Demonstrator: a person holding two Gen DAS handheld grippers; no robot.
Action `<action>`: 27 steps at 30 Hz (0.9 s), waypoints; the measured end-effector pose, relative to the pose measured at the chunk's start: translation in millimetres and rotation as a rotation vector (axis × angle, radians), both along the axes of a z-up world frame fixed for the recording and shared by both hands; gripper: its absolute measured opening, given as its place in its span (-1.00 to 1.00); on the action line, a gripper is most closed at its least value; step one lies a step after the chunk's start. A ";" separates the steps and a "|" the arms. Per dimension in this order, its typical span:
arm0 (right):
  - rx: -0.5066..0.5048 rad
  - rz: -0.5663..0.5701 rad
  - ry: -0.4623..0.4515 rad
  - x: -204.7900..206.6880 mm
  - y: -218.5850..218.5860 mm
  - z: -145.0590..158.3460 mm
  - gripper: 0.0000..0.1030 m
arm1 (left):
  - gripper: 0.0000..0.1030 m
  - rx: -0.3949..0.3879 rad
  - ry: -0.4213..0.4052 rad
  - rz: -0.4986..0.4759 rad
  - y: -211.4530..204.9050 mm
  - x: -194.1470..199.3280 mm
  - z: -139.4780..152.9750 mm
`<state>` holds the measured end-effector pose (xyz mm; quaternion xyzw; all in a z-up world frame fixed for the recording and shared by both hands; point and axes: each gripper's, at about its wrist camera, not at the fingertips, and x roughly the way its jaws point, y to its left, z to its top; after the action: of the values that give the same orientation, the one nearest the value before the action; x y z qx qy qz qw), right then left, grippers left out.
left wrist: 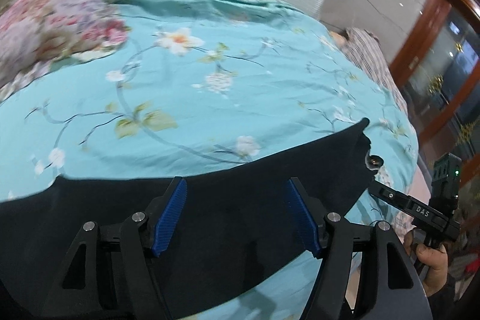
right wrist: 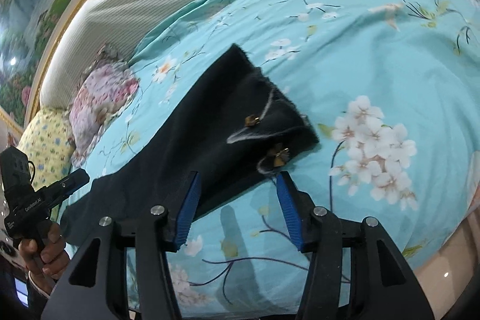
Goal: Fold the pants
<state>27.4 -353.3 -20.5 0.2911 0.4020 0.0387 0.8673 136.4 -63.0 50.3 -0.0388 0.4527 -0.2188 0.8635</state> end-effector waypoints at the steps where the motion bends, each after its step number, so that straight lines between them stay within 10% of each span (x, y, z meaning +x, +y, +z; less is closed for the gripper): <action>1: 0.009 -0.011 0.001 1.0 -2.6 -1.2 0.06 | 0.35 0.006 0.003 -0.020 -6.9 4.0 -0.4; 11: 0.138 -0.093 -0.034 15.7 -14.6 -11.2 0.21 | 0.37 0.061 0.060 -0.194 -72.9 39.0 -15.4; 13: 0.121 -0.111 -0.037 17.9 -17.3 -12.6 -0.44 | 0.37 0.076 0.068 -0.238 -88.5 44.3 -18.1; 15: 0.104 -0.116 -0.032 18.4 -23.2 -16.0 -0.70 | 0.37 0.076 0.084 -0.288 -105.4 50.7 -20.0; 23: 0.134 -0.100 -0.086 5.3 -46.9 -23.0 -0.75 | 0.34 0.127 0.154 -0.506 -185.5 68.6 -42.0; 27: 0.145 -0.094 -0.095 4.7 -47.5 -24.7 -0.75 | 0.01 0.114 0.203 -0.593 -214.3 74.3 -52.8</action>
<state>32.0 -400.8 -45.2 0.3695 0.3423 0.0410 0.8629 210.7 -277.4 -2.5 0.1219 0.5397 -0.4302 0.7133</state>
